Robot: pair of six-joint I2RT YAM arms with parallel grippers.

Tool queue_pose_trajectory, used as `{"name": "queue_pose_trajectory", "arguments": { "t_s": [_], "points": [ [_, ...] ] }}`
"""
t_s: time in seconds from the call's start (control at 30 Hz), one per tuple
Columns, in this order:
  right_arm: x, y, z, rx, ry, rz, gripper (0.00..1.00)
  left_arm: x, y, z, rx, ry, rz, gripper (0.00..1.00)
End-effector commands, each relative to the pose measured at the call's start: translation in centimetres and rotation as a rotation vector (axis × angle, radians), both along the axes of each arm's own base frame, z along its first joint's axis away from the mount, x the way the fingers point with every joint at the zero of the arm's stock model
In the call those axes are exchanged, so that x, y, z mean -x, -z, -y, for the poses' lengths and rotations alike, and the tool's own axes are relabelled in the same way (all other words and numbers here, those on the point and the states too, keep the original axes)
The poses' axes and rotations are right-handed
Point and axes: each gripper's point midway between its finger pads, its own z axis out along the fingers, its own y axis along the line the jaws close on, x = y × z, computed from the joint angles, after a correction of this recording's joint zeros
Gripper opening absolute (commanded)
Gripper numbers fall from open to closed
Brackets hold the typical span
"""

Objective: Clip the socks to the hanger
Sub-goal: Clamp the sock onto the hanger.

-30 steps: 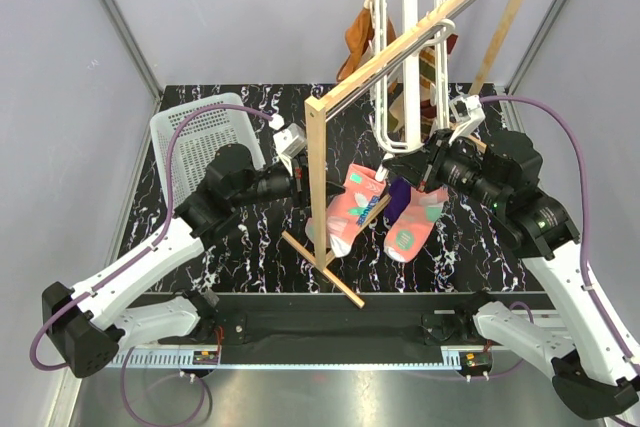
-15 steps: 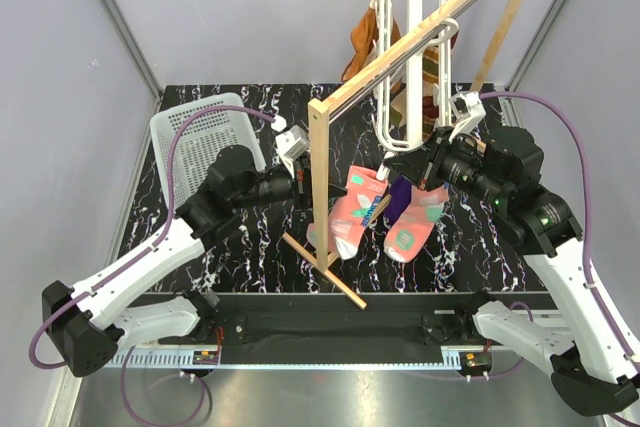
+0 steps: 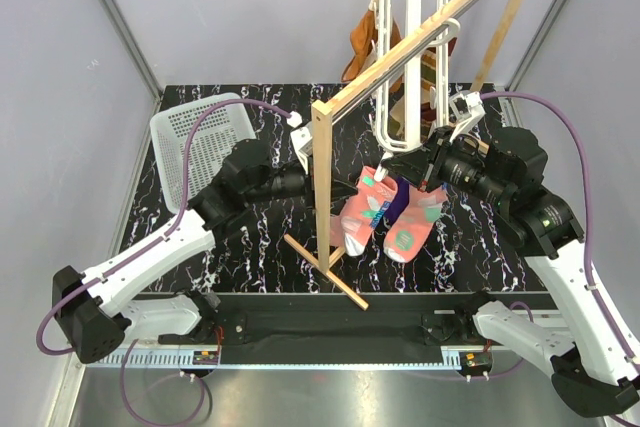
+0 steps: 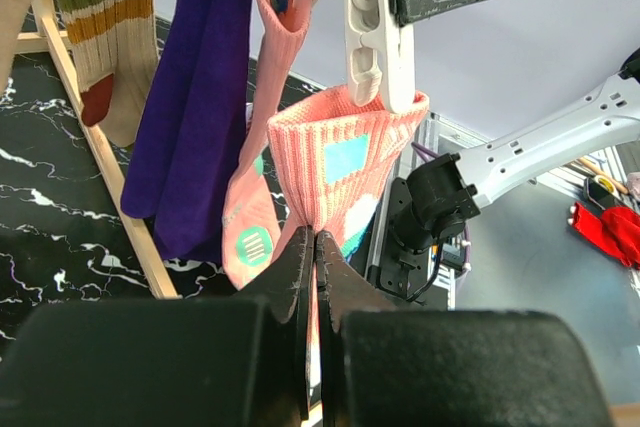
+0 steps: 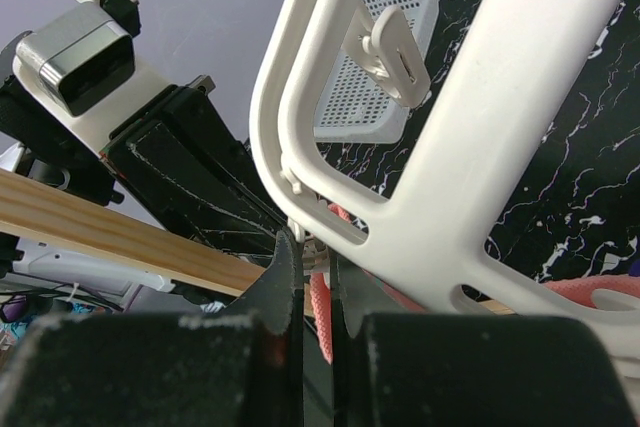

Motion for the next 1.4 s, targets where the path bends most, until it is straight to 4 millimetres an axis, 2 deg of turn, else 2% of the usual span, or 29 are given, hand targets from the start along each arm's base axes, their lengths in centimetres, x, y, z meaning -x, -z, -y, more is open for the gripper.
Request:
{"name": "queue_pose_trajectory", "arguments": {
  "t_s": [0.0, 0.33, 0.83, 0.9, 0.93, 0.97, 1.03, 1.07, 1.2, 1.27, 1.33, 1.37],
  "points": [
    [0.2, -0.8, -0.5, -0.018, -0.032, 0.022, 0.0, 0.7, -3.4, 0.4, 0.072, 0.023, 0.063, 0.0],
    [0.0, 0.6, -0.8, -0.015, -0.04, -0.016, 0.0, 1.2, -5.5, 0.2, 0.119, 0.035, 0.087, 0.0],
    [0.4, 1.3, -0.7, -0.012, -0.046, -0.027, 0.0, 0.8, -6.8, 0.9, 0.159, 0.038, 0.081, 0.0],
    [0.4, 1.2, -0.7, -0.013, -0.047, -0.028, 0.08, 0.9, -6.7, 1.0, 0.156, 0.044, 0.072, 0.0],
    [0.5, 1.1, -0.7, -0.015, -0.047, -0.024, 0.2, 0.8, -6.7, 1.0, 0.155, 0.04, 0.07, 0.0],
    [0.5, 1.1, -0.7, -0.014, -0.047, -0.025, 0.25, 0.6, -6.6, 1.0, 0.153, 0.029, 0.066, 0.01],
    [0.6, 0.8, -0.5, -0.015, -0.04, -0.018, 0.37, -0.4, -6.1, 0.7, 0.133, -0.034, 0.043, 0.17],
    [0.6, 0.7, -0.4, -0.017, -0.035, -0.014, 0.39, -0.8, -5.9, 0.5, 0.127, -0.067, 0.039, 0.37],
    [0.6, 0.5, 0.3, 0.0, -0.002, 0.0, 0.5, -3.0, -4.6, -1.1, 0.073, -0.226, -0.007, 0.52],
    [0.8, 0.2, 0.5, 0.008, 0.003, 0.012, 0.54, -3.6, -4.7, -1.6, 0.077, -0.263, -0.023, 0.56],
    [0.9, 0.1, 0.7, 0.013, 0.006, 0.012, 0.63, -4.3, -4.6, -2.6, 0.074, -0.315, -0.052, 0.62],
    [1.0, 0.0, 0.8, 0.013, 0.009, 0.016, 0.66, -4.6, -4.6, -2.9, 0.075, -0.33, -0.059, 0.72]
  ]
}}
